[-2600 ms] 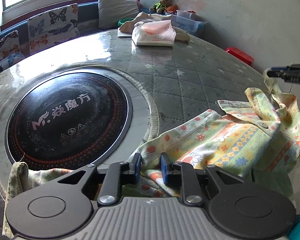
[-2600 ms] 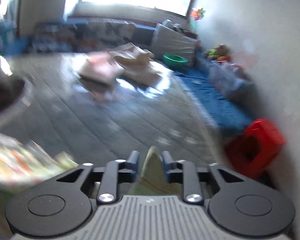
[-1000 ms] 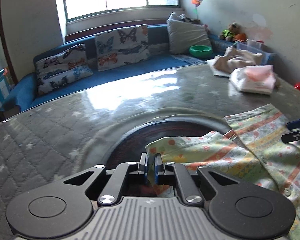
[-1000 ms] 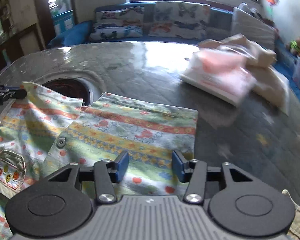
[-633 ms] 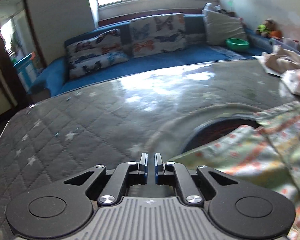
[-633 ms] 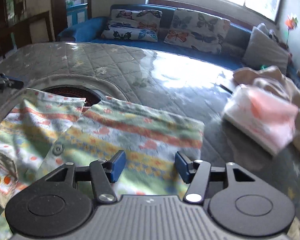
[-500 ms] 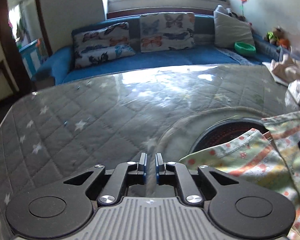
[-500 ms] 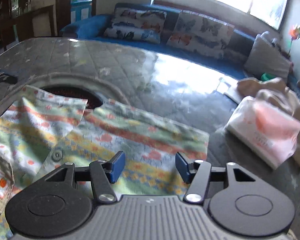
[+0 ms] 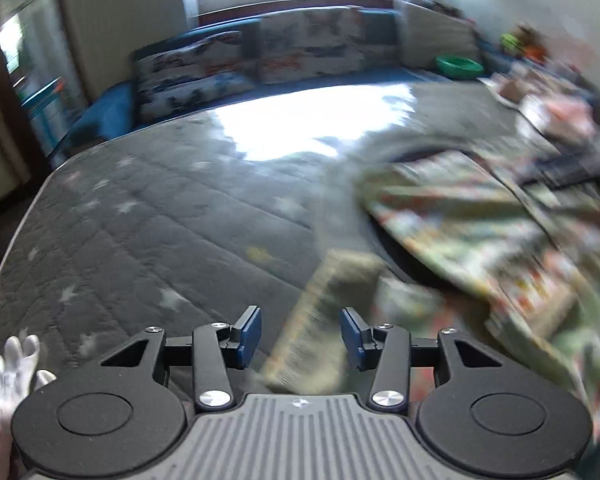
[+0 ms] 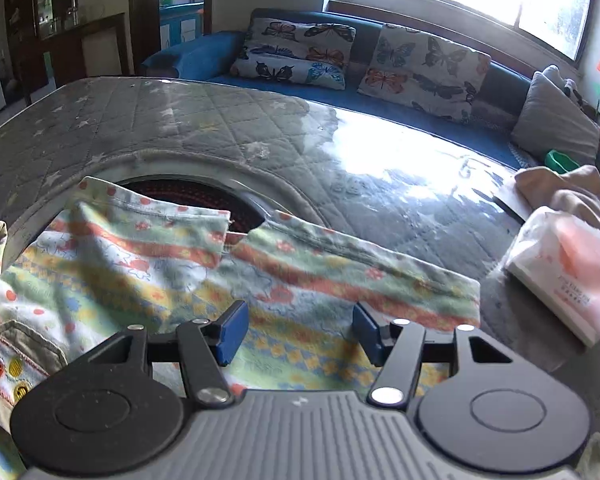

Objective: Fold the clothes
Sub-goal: 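Grasp the shirt hem with the left gripper and lift it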

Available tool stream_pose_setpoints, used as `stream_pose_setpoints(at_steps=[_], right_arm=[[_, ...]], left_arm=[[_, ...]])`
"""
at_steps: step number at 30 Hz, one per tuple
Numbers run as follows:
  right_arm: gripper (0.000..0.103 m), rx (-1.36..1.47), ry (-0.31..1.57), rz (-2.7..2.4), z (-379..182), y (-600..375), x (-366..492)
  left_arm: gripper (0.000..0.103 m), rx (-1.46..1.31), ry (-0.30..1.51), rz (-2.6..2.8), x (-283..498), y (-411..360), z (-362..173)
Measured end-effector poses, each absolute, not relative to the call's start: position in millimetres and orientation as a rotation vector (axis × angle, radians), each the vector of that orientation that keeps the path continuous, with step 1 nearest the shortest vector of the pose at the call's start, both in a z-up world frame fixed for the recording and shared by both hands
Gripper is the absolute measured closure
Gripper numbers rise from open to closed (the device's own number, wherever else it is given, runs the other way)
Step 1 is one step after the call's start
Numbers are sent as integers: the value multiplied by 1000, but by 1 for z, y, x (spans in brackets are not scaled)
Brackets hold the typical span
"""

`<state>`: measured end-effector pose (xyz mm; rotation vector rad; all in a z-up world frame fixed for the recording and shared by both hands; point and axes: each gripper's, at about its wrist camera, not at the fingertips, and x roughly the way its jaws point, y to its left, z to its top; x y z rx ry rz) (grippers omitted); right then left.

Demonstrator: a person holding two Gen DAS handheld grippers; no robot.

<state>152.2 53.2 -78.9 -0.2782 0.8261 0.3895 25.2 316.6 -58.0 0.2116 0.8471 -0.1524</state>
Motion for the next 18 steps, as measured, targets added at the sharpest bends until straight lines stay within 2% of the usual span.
stream_pose_setpoints(at_steps=[5,6,7,9,11,18], right_arm=[[44,-301,809,443,-71,63,133],[44,-301,808,458,-69,64,128],[44,-301,808,475,-67,66,122],[44,-302,804,506,-63,69,110],[44,-307,798,540,-59,72,98],[43,-349,766,706,-43,94,46]], left_arm=[[56,241,849,-155,19,307,-69],[60,225,852,-146,21,309,-69],[63,214,855,-140,22,311,-70],[84,198,859,-127,24,315,-70],[96,191,860,-107,24,320,-69],[100,118,875,58,-5,357,-56]])
